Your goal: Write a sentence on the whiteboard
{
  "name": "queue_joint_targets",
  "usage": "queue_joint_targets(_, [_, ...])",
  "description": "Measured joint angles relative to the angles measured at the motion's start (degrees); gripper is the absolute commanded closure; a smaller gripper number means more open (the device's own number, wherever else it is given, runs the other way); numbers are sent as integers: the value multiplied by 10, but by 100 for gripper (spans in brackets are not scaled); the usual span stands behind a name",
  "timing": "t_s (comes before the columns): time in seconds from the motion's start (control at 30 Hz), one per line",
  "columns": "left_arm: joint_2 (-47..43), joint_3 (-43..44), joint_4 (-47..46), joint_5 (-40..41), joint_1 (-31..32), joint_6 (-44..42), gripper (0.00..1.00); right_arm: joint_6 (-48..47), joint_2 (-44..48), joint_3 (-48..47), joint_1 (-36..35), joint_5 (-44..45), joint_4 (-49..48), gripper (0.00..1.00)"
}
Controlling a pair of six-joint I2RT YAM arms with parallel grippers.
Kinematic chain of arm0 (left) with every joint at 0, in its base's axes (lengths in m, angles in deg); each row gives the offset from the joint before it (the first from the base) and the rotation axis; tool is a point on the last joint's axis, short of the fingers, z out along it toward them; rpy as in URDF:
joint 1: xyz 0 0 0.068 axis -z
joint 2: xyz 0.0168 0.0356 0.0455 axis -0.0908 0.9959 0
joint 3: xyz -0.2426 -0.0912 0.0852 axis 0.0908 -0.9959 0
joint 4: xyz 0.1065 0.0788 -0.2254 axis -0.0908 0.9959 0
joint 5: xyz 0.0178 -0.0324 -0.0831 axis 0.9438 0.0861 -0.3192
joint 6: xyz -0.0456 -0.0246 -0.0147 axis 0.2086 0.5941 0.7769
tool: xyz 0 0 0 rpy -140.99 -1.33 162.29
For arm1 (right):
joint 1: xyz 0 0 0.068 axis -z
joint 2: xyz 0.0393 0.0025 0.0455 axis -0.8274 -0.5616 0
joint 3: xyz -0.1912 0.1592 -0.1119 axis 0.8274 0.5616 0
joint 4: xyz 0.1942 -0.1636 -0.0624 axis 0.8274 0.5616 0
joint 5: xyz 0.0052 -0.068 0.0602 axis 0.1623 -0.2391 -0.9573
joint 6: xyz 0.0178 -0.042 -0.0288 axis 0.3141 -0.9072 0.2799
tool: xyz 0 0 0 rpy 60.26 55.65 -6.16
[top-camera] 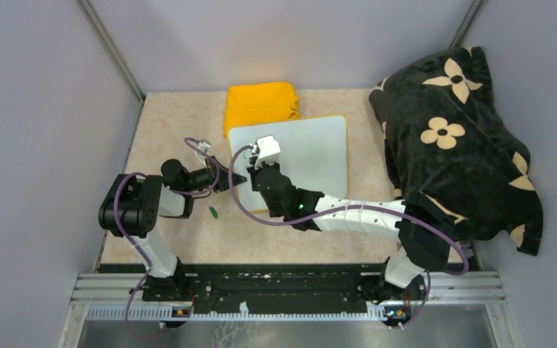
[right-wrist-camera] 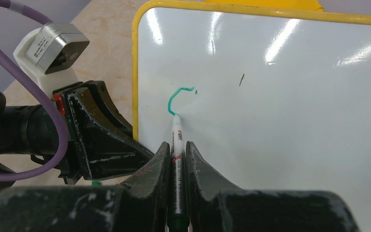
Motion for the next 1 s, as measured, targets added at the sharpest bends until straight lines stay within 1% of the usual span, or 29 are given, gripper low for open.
queue_joint_targets(0.47, [0, 0, 2, 1, 0, -1, 100, 26, 22, 23, 0, 25, 16, 100])
queue_joint_targets(1.0, [0, 0, 4, -3, 0, -3, 100, 24, 24, 30, 4, -53, 28, 100])
